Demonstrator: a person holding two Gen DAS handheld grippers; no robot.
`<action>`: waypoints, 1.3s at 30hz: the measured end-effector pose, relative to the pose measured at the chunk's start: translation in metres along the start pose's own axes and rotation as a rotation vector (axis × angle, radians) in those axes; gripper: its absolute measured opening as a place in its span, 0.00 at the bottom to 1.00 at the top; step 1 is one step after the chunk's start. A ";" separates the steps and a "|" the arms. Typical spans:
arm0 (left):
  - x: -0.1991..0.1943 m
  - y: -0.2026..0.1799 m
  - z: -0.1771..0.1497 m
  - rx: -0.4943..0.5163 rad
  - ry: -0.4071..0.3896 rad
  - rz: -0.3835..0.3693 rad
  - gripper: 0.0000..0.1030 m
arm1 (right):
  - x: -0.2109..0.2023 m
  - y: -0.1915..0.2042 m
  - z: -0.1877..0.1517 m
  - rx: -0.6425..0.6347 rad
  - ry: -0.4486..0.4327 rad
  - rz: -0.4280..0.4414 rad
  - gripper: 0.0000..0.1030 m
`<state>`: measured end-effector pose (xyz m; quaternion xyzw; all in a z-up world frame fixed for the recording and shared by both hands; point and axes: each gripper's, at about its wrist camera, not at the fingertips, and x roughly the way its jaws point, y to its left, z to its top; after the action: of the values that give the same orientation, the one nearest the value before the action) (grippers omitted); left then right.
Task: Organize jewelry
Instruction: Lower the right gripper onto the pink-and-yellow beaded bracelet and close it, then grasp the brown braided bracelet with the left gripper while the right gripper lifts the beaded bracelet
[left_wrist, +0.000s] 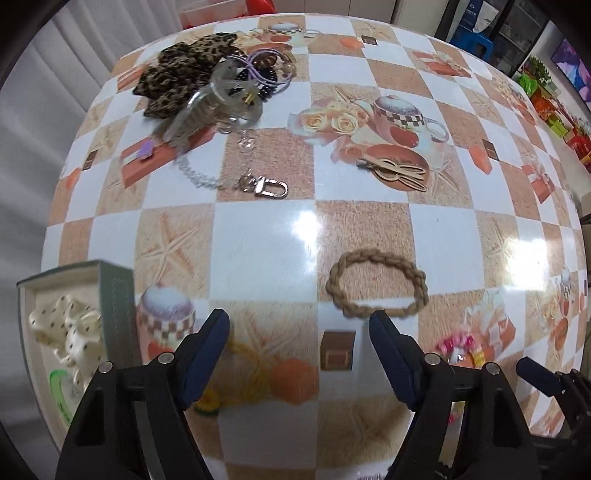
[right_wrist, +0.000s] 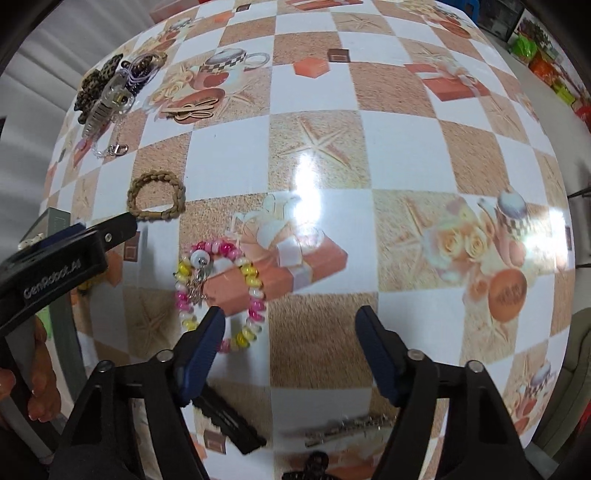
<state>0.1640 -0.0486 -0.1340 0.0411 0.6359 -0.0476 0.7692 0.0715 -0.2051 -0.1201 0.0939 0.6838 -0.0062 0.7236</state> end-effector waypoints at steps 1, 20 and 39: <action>0.002 -0.001 0.002 0.004 -0.002 -0.002 0.81 | 0.002 0.002 0.001 -0.009 0.000 -0.008 0.71; 0.012 -0.020 0.046 0.055 -0.036 -0.077 0.74 | 0.009 0.025 0.002 -0.154 -0.054 -0.128 0.63; -0.015 -0.031 0.028 0.071 -0.091 -0.197 0.11 | -0.003 0.024 -0.008 -0.081 -0.064 0.024 0.09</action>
<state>0.1847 -0.0826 -0.1136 0.0034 0.5990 -0.1473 0.7871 0.0670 -0.1803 -0.1148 0.0724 0.6588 0.0270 0.7483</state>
